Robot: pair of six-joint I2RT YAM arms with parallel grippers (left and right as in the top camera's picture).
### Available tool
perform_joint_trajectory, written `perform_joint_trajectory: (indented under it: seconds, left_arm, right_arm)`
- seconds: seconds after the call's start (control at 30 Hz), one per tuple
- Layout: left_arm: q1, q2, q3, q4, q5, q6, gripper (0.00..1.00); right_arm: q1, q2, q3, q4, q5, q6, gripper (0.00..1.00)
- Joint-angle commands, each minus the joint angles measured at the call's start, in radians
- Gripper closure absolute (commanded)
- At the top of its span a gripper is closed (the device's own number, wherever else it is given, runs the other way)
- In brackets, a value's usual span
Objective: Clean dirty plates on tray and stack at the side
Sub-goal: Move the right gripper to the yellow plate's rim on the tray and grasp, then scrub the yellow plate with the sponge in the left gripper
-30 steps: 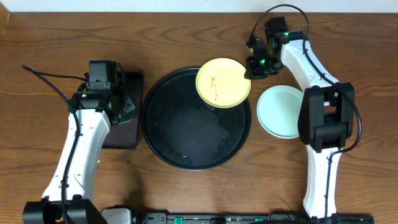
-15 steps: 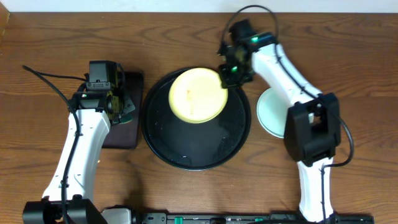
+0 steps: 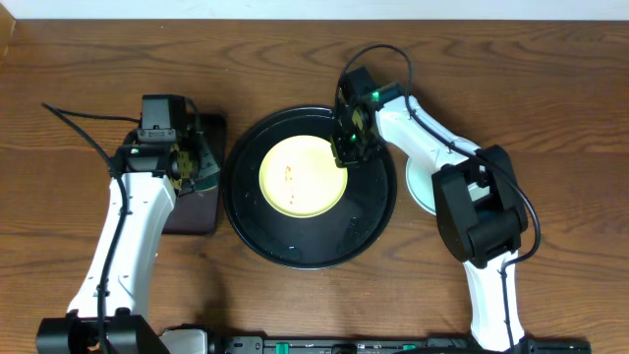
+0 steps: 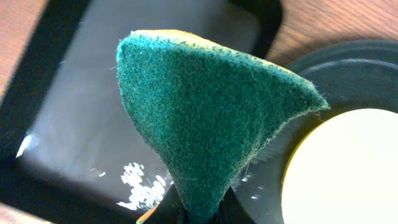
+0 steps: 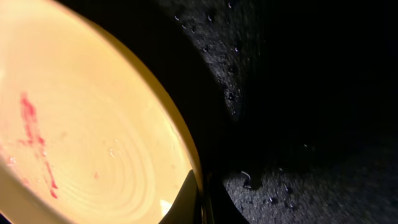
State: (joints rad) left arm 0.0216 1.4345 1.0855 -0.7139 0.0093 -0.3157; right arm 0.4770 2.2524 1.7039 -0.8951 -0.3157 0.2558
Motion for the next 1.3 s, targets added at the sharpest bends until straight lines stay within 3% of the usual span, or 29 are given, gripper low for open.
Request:
perform_joint_trajectory:
  seconds: [0.0, 0.27, 0.6, 0.8, 1.0, 1.27]
  left_arm:
    - [-0.048, 0.002, 0.017, 0.018, 0.062, 0.031, 0.93]
    - [-0.199, 0.018, 0.017, 0.082, 0.061, 0.025, 0.92]
    - [-0.349, 0.207, 0.017, 0.141, 0.061, -0.009, 0.93]
    - [-0.369, 0.312, 0.016, 0.17, 0.05, -0.113, 0.93]
    - [-0.373, 0.37, 0.016, 0.182, 0.055, -0.113, 0.92]
    - [-0.399, 0.37, 0.016, 0.193, 0.233, 0.056, 0.93]
  right_arm:
    - [0.002, 0.0, -0.045, 0.027, 0.021, 0.059, 0.99]
    - [0.002, 0.0, -0.054, 0.037, 0.023, 0.058, 0.99]
    - [0.002, 0.0, -0.054, 0.039, 0.024, 0.058, 0.99]
    - [0.002, 0.0, -0.054, 0.039, 0.024, 0.058, 0.99]
    - [0.002, 0.0, -0.054, 0.039, 0.024, 0.058, 0.99]
    - [0.003, 0.0, -0.054, 0.039, 0.024, 0.058, 0.99]
